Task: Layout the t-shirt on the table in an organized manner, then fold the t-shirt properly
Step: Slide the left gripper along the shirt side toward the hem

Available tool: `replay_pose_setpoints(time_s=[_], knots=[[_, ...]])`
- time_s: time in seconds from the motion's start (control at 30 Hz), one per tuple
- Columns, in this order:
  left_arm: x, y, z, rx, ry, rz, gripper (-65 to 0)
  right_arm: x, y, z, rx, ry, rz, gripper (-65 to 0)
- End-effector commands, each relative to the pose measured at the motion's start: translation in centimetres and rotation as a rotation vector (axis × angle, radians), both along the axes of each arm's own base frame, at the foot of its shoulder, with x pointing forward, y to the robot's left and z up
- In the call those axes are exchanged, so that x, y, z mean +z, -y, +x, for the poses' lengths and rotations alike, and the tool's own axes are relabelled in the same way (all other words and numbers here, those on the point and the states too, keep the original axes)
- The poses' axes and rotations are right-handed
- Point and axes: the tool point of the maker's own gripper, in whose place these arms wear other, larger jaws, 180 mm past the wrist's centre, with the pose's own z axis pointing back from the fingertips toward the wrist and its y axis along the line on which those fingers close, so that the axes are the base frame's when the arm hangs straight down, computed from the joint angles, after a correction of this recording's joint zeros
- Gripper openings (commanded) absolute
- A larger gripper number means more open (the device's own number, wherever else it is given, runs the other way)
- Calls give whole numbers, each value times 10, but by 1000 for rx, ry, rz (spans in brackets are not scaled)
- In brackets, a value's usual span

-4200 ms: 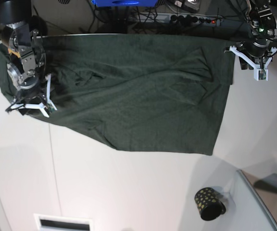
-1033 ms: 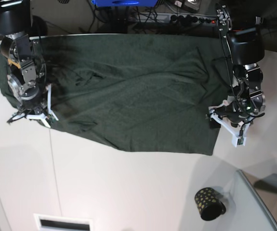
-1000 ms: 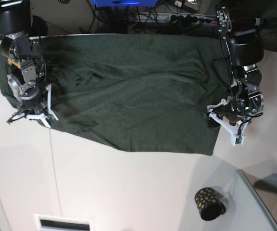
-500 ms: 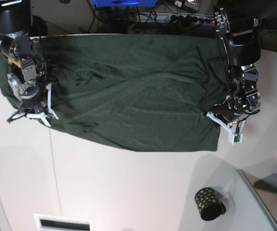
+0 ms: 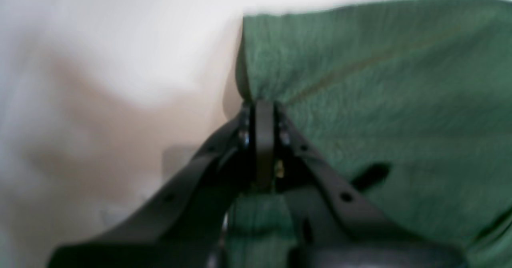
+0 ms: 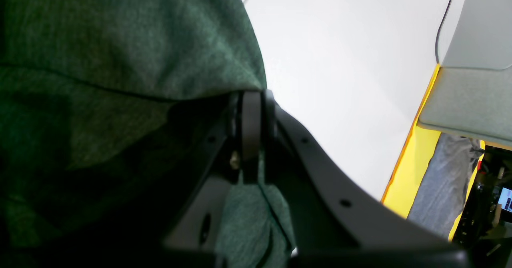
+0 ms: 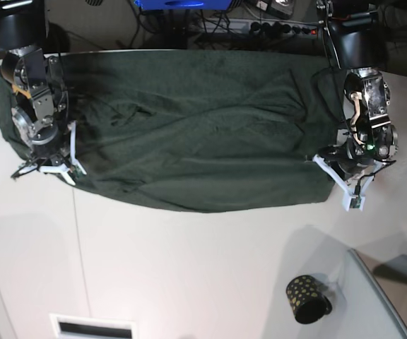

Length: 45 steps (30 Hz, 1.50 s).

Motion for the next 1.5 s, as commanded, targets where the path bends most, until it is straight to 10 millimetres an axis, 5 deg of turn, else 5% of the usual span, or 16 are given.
replay_pose_setpoints(time_s=[0.0, 0.17, 0.43, 0.47, 0.57, 0.7, 0.83, 1.07, 1.47], knots=[[7, -6, 5, -1, 20, 16, -650, 13, 3, 12, 3, 47, -8, -644], [-8, -6, -19, -2, -34, 17, -650, 13, 5, 12, 0, 47, -9, -644], [-11, -11, -25, 9, -48, 24, -650, 13, 4, 12, 3, 47, -9, -644], [-11, -11, -27, 10, -57, 24, -617, 13, 4, 12, 3, 47, -9, -644], [-4, -12, -32, 6, -73, 43, -385, 14, 5, 12, 0, 47, -11, -644], [21, -10, -22, -9, -12, 71, -248, 13, 5, 12, 0, 46, -11, -644], [27, -12, -1, 3, 15, 56, -245, 13, 5, 12, 0, 46, -11, -644], [7, -11, 42, 33, 77, -33, -247, 14, 5, 12, 0, 47, -11, -644], [-18, -22, 55, 74, 10, -86, -247, 13, 5, 12, 2, 47, -11, -644]])
